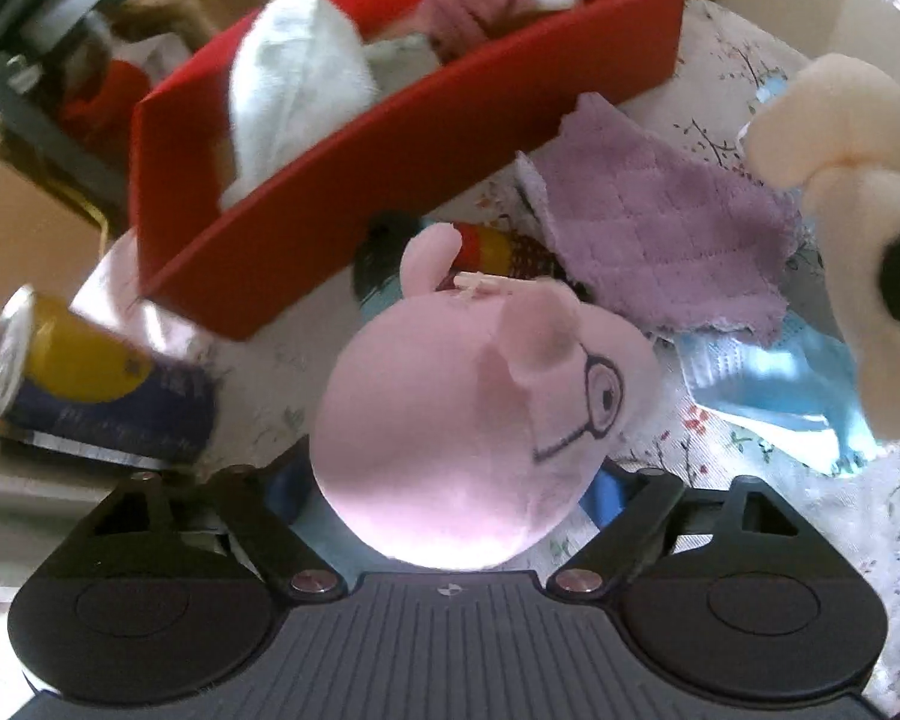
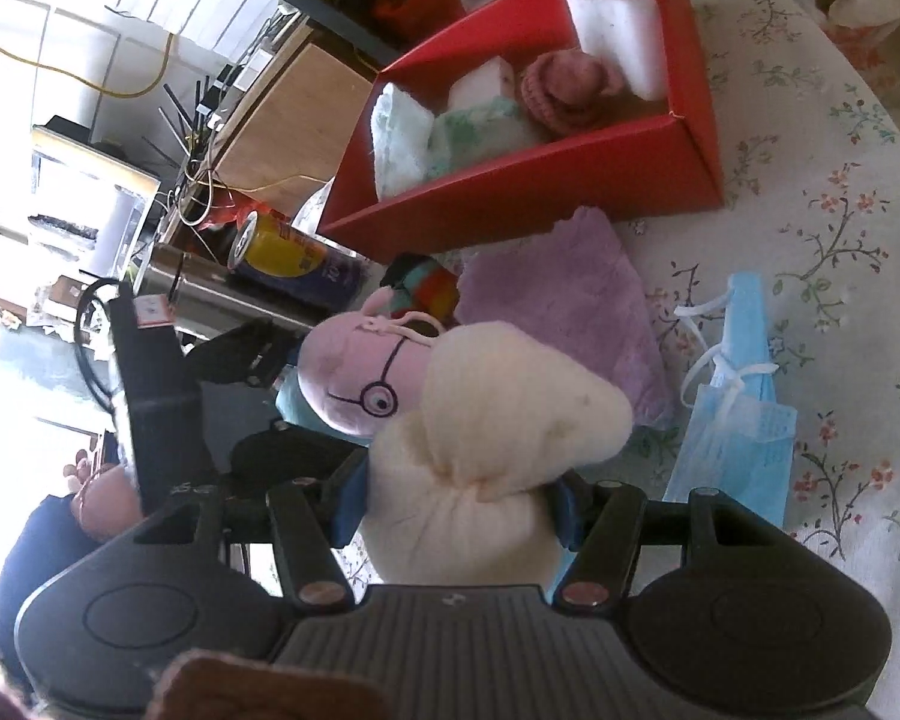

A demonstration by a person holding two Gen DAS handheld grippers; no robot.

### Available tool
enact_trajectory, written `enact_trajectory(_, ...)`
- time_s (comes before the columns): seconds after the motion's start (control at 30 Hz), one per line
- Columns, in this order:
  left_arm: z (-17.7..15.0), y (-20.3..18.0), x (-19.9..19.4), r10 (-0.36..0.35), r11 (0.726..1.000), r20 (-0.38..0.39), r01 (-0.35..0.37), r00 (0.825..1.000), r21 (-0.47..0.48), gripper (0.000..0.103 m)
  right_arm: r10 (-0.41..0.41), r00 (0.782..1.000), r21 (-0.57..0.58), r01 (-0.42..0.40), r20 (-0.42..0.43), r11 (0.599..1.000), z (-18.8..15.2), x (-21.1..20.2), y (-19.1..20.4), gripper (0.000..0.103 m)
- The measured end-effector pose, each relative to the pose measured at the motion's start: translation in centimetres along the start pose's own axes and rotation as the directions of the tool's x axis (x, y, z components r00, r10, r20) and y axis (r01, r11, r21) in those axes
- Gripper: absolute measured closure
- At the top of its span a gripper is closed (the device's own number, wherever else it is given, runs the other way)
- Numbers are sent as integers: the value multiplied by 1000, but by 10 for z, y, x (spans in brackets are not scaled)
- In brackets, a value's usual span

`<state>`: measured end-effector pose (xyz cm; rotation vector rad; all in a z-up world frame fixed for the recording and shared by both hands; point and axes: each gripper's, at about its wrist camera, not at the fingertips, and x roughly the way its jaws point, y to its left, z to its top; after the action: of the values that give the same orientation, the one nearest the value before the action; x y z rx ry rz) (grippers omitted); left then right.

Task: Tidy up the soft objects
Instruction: 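Grasp the pink pig plush with the left tool while the right tool holds the cream plush, then carry the pig plush and cream plush over the red box with both tools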

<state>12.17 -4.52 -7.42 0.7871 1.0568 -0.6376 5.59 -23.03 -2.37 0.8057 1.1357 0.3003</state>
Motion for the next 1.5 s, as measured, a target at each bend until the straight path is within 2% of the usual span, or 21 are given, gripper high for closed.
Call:
enact_trajectory(0.1, -11, 5, -15, -29, 993, 16, 31, 999, -114, 23, 7, 1000, -7, -7, 11, 1000, -1, -4, 4, 72)
enact_trajectory(0.23, -32, 14, -34, -125, 945, 66, 139, 990, -297, 25, 23, 999, -18, -23, 33, 1000, -3, -12, 12, 72)
enact_trajectory(0.3, -45, 18, -44, -165, 899, 107, 194, 980, -394, 25, 29, 999, -16, -28, 41, 999, -3, -14, 14, 72)
enact_trajectory(0.43, -60, 25, -61, -236, 783, 185, 300, 954, -545, 28, 40, 997, -8, -40, 60, 999, -1, -19, 16, 72)
enact_trajectory(0.63, -70, 26, -82, -224, 679, 293, 364, 930, -637, 29, 49, 994, -18, -48, 98, 999, 1, -26, 23, 72)
enact_trajectory(0.7, -71, 24, -88, -237, 636, 336, 407, 912, -656, 29, 49, 993, -16, -48, 107, 999, 1, -27, 25, 72)
enact_trajectory(0.8, -71, 24, -96, -224, 592, 388, 441, 894, -674, 29, 49, 992, -14, -47, 120, 999, 2, -31, 26, 72)
enact_trajectory(0.9, -71, 28, -103, -224, 530, 458, 502, 860, -684, 29, 53, 989, -11, -52, 137, 999, 2, -36, 25, 72)
enact_trajectory(0.93, -70, 29, -106, -215, 520, 480, 516, 851, -681, 29, 55, 988, -10, -54, 144, 998, 3, -38, 25, 72)
enact_trajectory(1.0, -68, 30, -110, -187, 513, 507, 524, 842, -680, 29, 63, 985, -7, -62, 160, 998, 4, -43, 26, 72)
enact_trajectory(1.1, -59, 32, -120, -153, 518, 528, 523, 835, -677, 29, 76, 979, -9, -76, 187, 997, 7, -50, 30, 72)
enact_trajectory(1.23, -47, 34, -130, -101, 537, 553, 514, 827, -669, 29, 90, 967, -24, -87, 238, 996, 14, -61, 40, 72)
enact_trajectory(1.4, -34, 36, -142, -65, 551, 593, 524, 803, -650, 29, 85, 952, -54, -72, 293, 996, 21, -73, 49, 72)
enact_trajectory(1.5, -27, 35, -147, -35, 568, 594, 505, 804, -650, 29, 70, 945, -67, -51, 320, 996, 24, -78, 53, 72)
